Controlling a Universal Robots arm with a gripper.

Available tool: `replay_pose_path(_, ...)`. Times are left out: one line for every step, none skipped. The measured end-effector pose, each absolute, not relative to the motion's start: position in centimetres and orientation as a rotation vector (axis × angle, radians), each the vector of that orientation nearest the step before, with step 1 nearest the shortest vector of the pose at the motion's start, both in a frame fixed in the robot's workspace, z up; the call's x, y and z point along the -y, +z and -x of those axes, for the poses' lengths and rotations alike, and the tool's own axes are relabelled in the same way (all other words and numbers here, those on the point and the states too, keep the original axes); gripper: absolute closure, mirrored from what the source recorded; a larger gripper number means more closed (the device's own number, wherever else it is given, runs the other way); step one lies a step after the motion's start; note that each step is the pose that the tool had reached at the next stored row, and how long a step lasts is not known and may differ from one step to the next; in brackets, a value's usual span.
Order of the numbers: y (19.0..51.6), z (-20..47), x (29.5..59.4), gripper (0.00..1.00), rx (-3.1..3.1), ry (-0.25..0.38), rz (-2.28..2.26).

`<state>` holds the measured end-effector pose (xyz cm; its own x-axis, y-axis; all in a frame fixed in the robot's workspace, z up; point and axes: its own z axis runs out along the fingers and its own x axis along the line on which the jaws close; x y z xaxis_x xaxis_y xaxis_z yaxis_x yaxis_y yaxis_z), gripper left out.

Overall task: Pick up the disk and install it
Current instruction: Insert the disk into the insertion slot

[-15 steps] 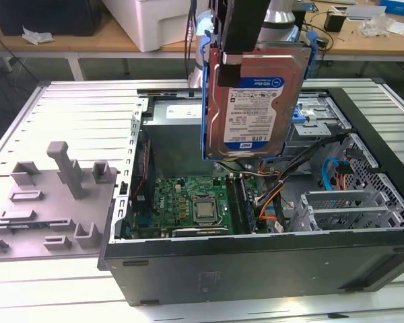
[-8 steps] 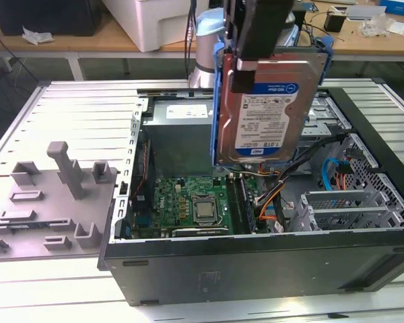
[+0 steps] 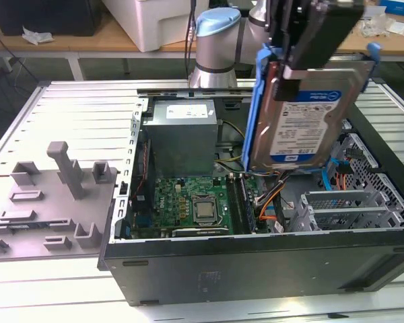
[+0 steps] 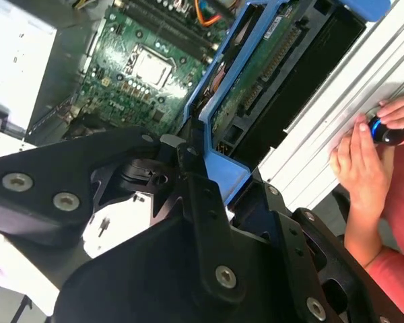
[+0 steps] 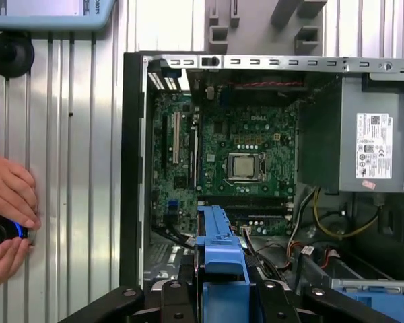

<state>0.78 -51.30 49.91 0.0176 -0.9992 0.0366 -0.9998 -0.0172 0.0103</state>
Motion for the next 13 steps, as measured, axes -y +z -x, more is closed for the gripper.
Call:
replay_pose_path(49.9,-1.2,51.4,0.63,2.18,0.026,-2.219)
replay_pose_path(49.9,-1.5,51.5,0.63,2.182,0.022,-2.221)
replay_pose_path(49.9,-1.9,51.7,0.63,2.185,0.016,-2.223)
replay_pose_path(49.9,-2.2,51.7,0.63,2.187,0.012,-2.225)
replay_pose_path(49.9,-2.5,51.8,0.63,2.189,0.007,-2.228)
replay_pose_path(49.9,-2.9,52.0,0.63,2.191,0.002,-2.23)
replay_pose_path(49.9,-3.1,52.0,0.63,2.192,-0.001,-2.232)
replay_pose_path(49.9,-3.6,52.2,0.63,2.195,-0.006,-2.234)
replay_pose_path(49.9,-4.1,52.4,0.63,2.196,-0.008,-2.235)
replay_pose_path(49.9,-4.4,52.5,0.63,2.196,-0.009,-2.236)
replay_pose_path(49.8,-4.7,52.6,0.63,2.197,-0.01,-2.236)
replay_pose_path(49.8,-5.1,52.7,0.63,2.197,-0.011,-2.236)
replay_pose_path(49.8,-5.5,52.8,0.63,2.198,-0.012,-2.237)
